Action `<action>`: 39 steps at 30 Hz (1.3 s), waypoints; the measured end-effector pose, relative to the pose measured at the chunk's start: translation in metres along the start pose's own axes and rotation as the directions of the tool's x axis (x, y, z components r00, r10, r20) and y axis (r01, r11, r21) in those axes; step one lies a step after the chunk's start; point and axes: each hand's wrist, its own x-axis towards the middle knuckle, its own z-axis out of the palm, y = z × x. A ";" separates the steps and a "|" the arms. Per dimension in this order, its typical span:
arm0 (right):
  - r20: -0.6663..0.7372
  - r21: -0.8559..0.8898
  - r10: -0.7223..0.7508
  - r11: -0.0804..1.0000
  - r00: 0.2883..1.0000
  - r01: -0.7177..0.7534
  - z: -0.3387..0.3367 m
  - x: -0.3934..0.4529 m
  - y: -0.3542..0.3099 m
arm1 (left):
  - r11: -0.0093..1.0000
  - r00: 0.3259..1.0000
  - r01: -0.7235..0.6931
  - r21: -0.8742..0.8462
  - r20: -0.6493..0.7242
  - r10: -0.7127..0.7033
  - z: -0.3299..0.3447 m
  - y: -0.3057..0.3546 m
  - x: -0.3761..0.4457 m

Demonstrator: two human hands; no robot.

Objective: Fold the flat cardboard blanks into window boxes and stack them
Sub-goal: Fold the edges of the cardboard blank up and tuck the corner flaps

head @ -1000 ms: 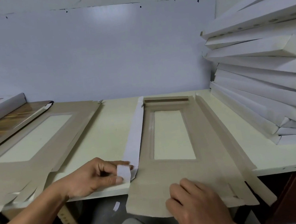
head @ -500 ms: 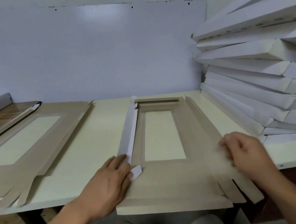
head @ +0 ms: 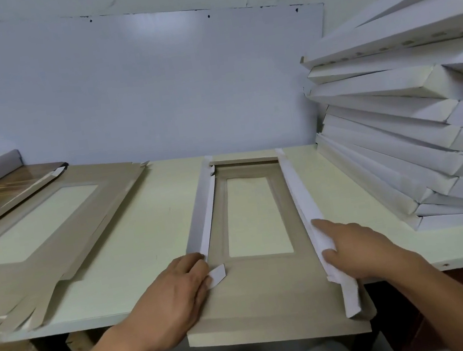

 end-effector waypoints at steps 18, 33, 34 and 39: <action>0.117 0.325 -0.543 0.812 0.831 0.485 -0.028 -0.046 0.026 | 0.992 0.999 0.048 0.113 0.007 -0.049 -0.007 0.010 0.000; -0.174 0.480 -0.390 0.768 0.904 0.424 0.007 -0.026 0.022 | 0.986 0.996 -0.003 -0.167 -0.094 -0.013 -0.020 0.014 0.005; -0.214 0.473 -0.358 0.776 0.909 0.417 0.010 -0.026 0.021 | 0.985 0.994 -0.014 -0.171 -0.105 -0.004 -0.021 0.013 0.006; -0.424 0.269 -0.363 0.824 0.829 0.499 0.014 -0.035 0.019 | 0.972 0.978 -0.207 -0.112 -0.023 0.205 -0.033 0.010 0.006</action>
